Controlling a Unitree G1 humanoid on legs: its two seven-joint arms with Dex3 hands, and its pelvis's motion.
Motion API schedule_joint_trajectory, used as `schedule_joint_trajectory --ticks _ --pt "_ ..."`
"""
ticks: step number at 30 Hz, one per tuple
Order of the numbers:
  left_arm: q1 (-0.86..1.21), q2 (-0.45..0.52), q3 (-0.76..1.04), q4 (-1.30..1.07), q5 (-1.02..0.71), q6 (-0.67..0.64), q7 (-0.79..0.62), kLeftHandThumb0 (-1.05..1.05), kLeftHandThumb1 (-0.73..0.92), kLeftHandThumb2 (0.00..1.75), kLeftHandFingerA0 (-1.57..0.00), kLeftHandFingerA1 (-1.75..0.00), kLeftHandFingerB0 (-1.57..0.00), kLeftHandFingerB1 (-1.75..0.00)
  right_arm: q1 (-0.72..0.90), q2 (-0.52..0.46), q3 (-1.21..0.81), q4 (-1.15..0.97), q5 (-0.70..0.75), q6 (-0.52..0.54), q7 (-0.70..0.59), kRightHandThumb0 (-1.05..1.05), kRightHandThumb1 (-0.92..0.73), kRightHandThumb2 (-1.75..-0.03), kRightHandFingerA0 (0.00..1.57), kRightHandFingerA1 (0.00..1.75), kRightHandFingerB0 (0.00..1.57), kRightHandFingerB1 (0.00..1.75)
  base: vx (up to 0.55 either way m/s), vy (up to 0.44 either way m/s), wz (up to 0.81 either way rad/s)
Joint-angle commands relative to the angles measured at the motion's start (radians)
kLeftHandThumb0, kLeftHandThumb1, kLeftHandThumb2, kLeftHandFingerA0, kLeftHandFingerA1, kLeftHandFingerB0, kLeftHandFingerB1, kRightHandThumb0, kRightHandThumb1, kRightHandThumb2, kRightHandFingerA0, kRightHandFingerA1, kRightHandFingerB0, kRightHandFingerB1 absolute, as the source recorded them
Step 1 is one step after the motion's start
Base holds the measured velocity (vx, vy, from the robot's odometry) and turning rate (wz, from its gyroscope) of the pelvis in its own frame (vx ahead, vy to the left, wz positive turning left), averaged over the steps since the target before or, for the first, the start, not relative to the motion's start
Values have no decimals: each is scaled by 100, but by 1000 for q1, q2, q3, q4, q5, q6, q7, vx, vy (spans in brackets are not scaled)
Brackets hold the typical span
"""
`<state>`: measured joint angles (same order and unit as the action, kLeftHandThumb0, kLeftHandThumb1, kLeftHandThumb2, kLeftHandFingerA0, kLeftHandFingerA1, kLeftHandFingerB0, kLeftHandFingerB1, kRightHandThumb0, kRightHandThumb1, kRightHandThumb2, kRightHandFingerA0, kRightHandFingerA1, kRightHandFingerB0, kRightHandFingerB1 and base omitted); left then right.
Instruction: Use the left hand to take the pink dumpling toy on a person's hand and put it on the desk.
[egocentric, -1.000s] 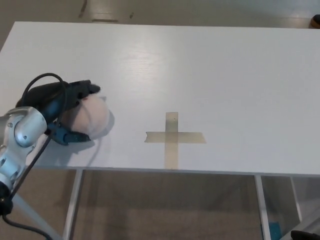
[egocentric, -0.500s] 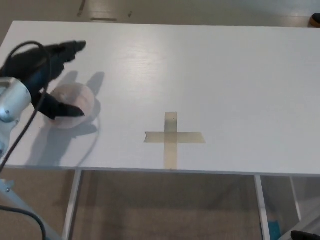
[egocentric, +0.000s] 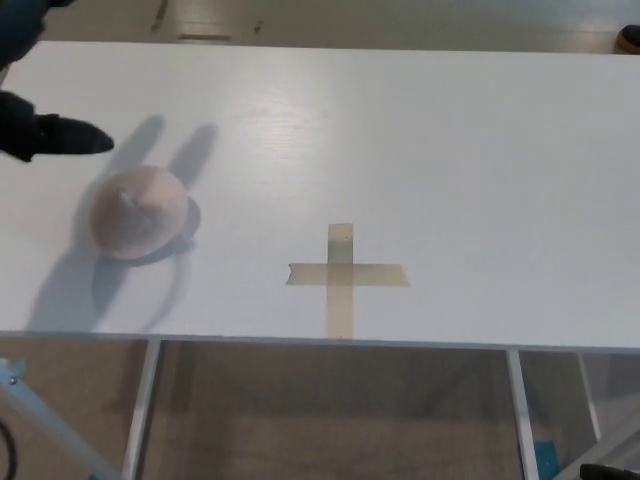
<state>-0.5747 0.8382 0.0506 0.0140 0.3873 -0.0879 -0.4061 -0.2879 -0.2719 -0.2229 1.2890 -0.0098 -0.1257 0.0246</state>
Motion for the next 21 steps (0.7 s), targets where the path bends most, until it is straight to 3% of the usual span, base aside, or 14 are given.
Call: schedule_joint_trajectory --ticks 1,2,3,4,5,7,9,14,21 --pt "309 -2 255 -338 -268 -94 -99 -76 42 85 0 0 0 -9 25 -13 0 6 5 5 0 -22 -66 -59 53 42 43 39 0 0 0" --pt "336 -11 276 -361 -287 -100 -103 -76 42 85 0 0 0 -9 26 -14 -1 7 5 4 -1 -22 -66 -59 53 42 43 39 0 0 0" --pt "404 -43 326 -414 -330 -123 -104 -71 42 77 -6 -28 -10 -31 30 -13 -1 7 4 2 -6 -22 -66 -59 55 43 43 39 0 0 0" --pt "529 -110 402 -498 -397 -162 -101 -47 49 55 -44 -38 -45 -35 36 -12 2 8 0 0 -14 -22 -66 -59 57 44 44 39 0 0 0" --pt "667 -184 483 -590 -469 -204 -97 -47 49 55 -44 -38 -45 -35 43 -11 6 8 -5 -2 -23 -22 -66 -59 57 44 44 39 0 0 0" --pt "736 -218 517 -620 -508 -226 -102 -43 49 55 -53 -40 -51 -36 45 -6 9 9 -7 -4 -28 -22 -66 -59 58 44 44 39 0 0 0" --pt "901 -285 574 -677 -622 -267 -143 -33 51 55 -80 -50 -62 -42 56 -4 7 9 -6 -9 -28 -22 -66 -59 59 44 42 39 0 0 0" --pt "1249 -373 667 -725 -897 -327 -322 -38 51 55 -86 -52 -66 -44 65 -4 16 10 -15 -15 -32 -22 -66 -59 60 45 43 39 0 0 0" --pt "1548 -471 640 -586 -962 -417 -487 -34 52 56 -91 -55 -76 -48 82 4 15 12 -13 -22 -30 -21 -66 -59 61 45 42 39 0 0 0"
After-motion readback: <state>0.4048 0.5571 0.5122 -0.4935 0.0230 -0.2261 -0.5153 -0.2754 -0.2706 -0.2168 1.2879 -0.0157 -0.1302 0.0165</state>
